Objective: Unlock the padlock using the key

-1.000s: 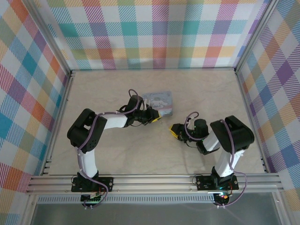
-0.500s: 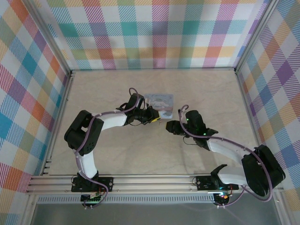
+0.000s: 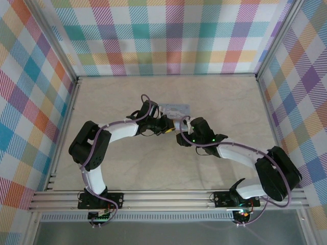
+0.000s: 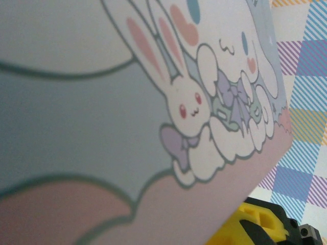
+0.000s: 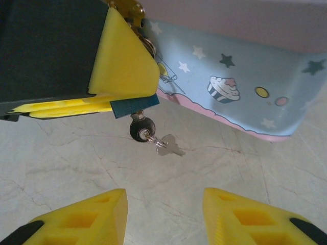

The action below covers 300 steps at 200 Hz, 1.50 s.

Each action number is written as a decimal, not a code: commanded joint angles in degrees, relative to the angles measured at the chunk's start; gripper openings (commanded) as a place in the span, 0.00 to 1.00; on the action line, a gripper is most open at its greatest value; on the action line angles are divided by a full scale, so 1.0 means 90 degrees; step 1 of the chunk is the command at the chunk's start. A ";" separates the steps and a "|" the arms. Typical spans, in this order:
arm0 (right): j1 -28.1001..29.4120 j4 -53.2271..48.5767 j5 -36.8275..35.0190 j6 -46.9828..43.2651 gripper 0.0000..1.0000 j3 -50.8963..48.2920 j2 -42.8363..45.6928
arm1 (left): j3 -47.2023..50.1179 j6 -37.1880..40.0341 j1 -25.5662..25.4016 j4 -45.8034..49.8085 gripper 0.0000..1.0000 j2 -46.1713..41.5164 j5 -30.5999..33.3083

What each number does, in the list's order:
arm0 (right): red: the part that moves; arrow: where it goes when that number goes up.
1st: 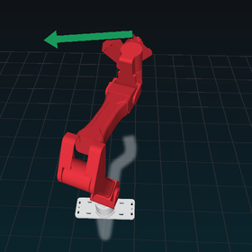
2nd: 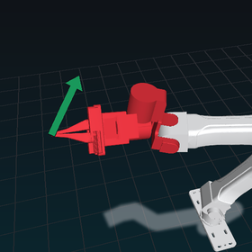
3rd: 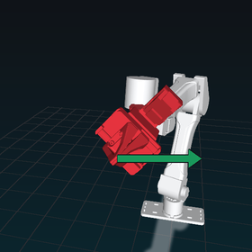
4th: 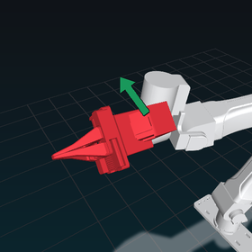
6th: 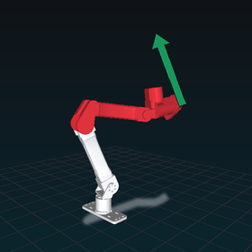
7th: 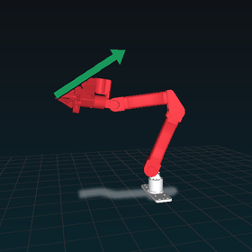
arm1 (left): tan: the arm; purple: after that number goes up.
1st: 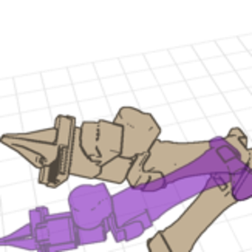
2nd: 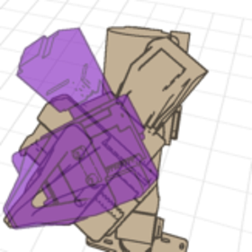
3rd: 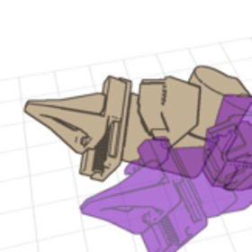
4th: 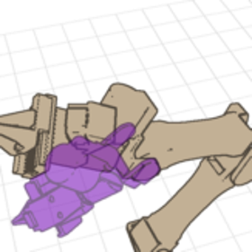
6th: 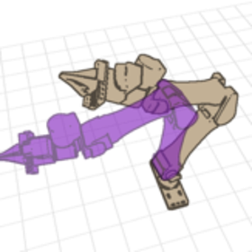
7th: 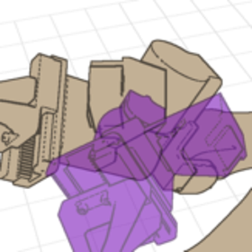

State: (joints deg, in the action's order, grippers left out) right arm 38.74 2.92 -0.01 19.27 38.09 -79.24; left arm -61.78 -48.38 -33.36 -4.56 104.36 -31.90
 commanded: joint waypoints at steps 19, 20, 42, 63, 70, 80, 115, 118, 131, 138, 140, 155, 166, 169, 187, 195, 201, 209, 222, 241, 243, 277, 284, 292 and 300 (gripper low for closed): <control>0.0100 0.0143 -0.0062 -0.0571 0.44 0.0391 -0.0319 | -0.0245 0.0062 -0.0053 0.0055 0.01 -0.0260 -0.0118; 0.0100 0.0144 -0.0060 -0.0575 0.44 0.0399 -0.0323 | -0.0245 0.0062 -0.0053 0.0056 0.01 -0.0259 -0.0118; 0.0128 0.0192 -0.0048 -0.0695 0.45 0.0498 -0.0439 | -0.0268 0.0077 -0.0053 0.0096 0.01 -0.0273 -0.0127; 0.0148 0.0164 -0.0076 -0.0834 0.45 0.0610 -0.0580 | -0.0284 0.0073 -0.0053 0.0093 0.01 -0.0280 -0.0157; 0.0143 0.0154 -0.0084 -0.0873 0.45 0.0652 -0.0625 | -0.0284 0.0080 -0.0053 0.0102 0.01 -0.0279 -0.0157; 0.0165 0.0147 -0.0087 -0.0941 0.45 0.0711 -0.0681 | -0.0299 0.0079 -0.0053 0.0109 0.01 -0.0286 -0.0166; 0.0222 0.0104 -0.0251 -0.1127 0.45 0.0887 -0.0808 | -0.0342 0.0080 -0.0053 0.0145 0.01 -0.0285 -0.0195; 0.0219 0.0102 -0.0259 -0.1133 0.45 0.0903 -0.0819 | -0.0343 0.0077 -0.0053 0.0145 0.01 -0.0281 -0.0196; 0.0236 0.0040 -0.0327 -0.1199 0.44 0.0974 -0.0857 | -0.0352 0.0090 -0.0053 0.0151 0.01 -0.0283 -0.0206; 0.0245 0.0018 -0.0351 -0.1222 0.43 0.1006 -0.0889 | -0.0353 0.0081 -0.0053 0.0151 0.01 -0.0279 -0.0217; 0.0241 0.0018 -0.0350 -0.1223 0.43 0.1011 -0.0892 | -0.0353 0.0090 -0.0053 0.0144 0.01 -0.0272 -0.0216; 0.0265 -0.0031 -0.0341 -0.1283 0.40 0.1074 -0.0919 | -0.0353 0.0080 -0.0052 0.0154 0.01 -0.0266 -0.0225; 0.0260 -0.0075 -0.0353 -0.1300 0.38 0.1112 -0.0946 | -0.0343 0.0075 -0.0053 0.0136 0.01 -0.0265 -0.0235; 0.0265 -0.0082 -0.0343 -0.1309 0.36 0.1112 -0.0947 | -0.0343 0.0077 -0.0053 0.0132 0.01 -0.0259 -0.0235; 0.0276 -0.0138 -0.0280 -0.1386 0.18 0.1131 -0.0980 | -0.0343 0.0104 -0.0053 0.0161 0.01 -0.0268 -0.0218; 0.0266 -0.0164 -0.0247 -0.1403 0.12 0.1132 -0.0978 | -0.0335 0.0111 -0.0047 0.0166 0.01 -0.0279 -0.0215; 0.0268 -0.0166 -0.0230 -0.1417 0.08 0.1134 -0.0990 | -0.0333 0.0116 -0.0053 0.0160 0.01 -0.0282 -0.0215; 0.0274 -0.0176 -0.0196 -0.1427 0.04 0.1132 -0.0988 | -0.0333 0.0120 -0.0051 0.0148 0.01 -0.0273 -0.0221; 0.0275 -0.0168 -0.0145 -0.1439 0.01 0.1116 -0.0991 | -0.0342 0.0134 -0.0042 0.0162 0.01 -0.0264 -0.0225; 0.0267 -0.0119 -0.0086 -0.1418 0.00 0.1066 -0.1000 | -0.0325 0.0141 -0.0042 0.0160 0.01 -0.0256 -0.0215; 0.0266 -0.0119 -0.0087 -0.1413 0.00 0.1062 -0.1005 | -0.0324 0.0136 -0.0043 0.0161 0.01 -0.0257 -0.0215; 0.0273 -0.0025 -0.0057 -0.1238 0.27 0.0885 -0.0943 | -0.0260 0.0224 -0.0033 0.0235 0.03 -0.0271 -0.0148; 0.0266 0.0036 -0.0048 -0.1182 0.31 0.0791 -0.0883 | -0.0238 0.0219 -0.0033 0.0224 0.03 -0.0270 -0.0147; 0.0273 0.0055 -0.0048 -0.1129 0.33 0.0695 -0.0797 | -0.0214 0.0213 -0.0035 0.0204 0.03 -0.0254 -0.0139; 0.0267 0.0064 -0.0062 -0.1074 0.34 0.0610 -0.0700 | -0.0182 0.0218 -0.0033 0.0185 0.03 -0.0246 -0.0144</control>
State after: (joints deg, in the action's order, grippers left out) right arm 40.86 2.57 -1.87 7.84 46.17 -87.31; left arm -63.26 -47.27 -33.34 -1.23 104.07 -31.51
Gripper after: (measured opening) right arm 0.320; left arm 0.129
